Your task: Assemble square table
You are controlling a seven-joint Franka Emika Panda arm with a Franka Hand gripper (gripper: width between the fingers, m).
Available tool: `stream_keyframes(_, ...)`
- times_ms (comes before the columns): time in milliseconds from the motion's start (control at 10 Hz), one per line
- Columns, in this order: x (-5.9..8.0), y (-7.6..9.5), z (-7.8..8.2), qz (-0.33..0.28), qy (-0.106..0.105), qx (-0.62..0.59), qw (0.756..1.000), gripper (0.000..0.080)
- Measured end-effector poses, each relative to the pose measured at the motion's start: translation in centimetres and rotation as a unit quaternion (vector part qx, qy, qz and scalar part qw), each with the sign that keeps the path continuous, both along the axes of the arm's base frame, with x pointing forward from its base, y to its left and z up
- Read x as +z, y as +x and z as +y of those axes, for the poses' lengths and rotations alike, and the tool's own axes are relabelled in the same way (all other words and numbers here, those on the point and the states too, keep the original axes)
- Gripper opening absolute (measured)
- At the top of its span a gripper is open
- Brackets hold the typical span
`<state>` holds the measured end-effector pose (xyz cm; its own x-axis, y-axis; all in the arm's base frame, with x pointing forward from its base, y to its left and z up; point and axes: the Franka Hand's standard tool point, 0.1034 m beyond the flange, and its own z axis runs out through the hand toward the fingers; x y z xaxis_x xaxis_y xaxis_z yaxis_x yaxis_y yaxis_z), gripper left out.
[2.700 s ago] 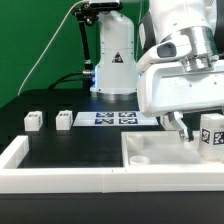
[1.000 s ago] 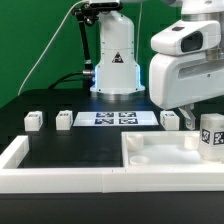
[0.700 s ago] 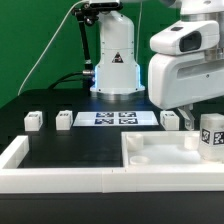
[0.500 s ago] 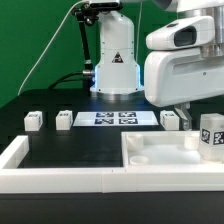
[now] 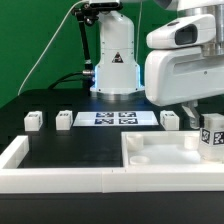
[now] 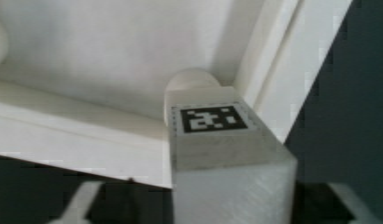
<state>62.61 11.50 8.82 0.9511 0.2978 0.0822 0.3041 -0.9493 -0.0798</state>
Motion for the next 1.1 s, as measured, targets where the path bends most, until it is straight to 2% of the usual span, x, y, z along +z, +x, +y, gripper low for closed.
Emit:
stream_keyframes(100, 0.0, 0.0, 0.0, 0.0, 0.0, 0.0, 1.0, 0.0288)
stream_keyframes(500, 0.0, 0.0, 0.02, 0.001, 0.001, -0.01, 1.0, 0.0288)
stream_keyframes(700, -0.06, -0.06, 0.17, 0.008, 0.007, -0.077, 0.997, 0.0288)
stream_keyframes(900, -0.09, -0.06, 0.06, 0.009, 0.019, -0.196, 0.98, 0.0288)
stream_keyframes(1100, -0.17, 0.08, -0.1, 0.009, 0.031, -0.302, 0.953, 0.029)
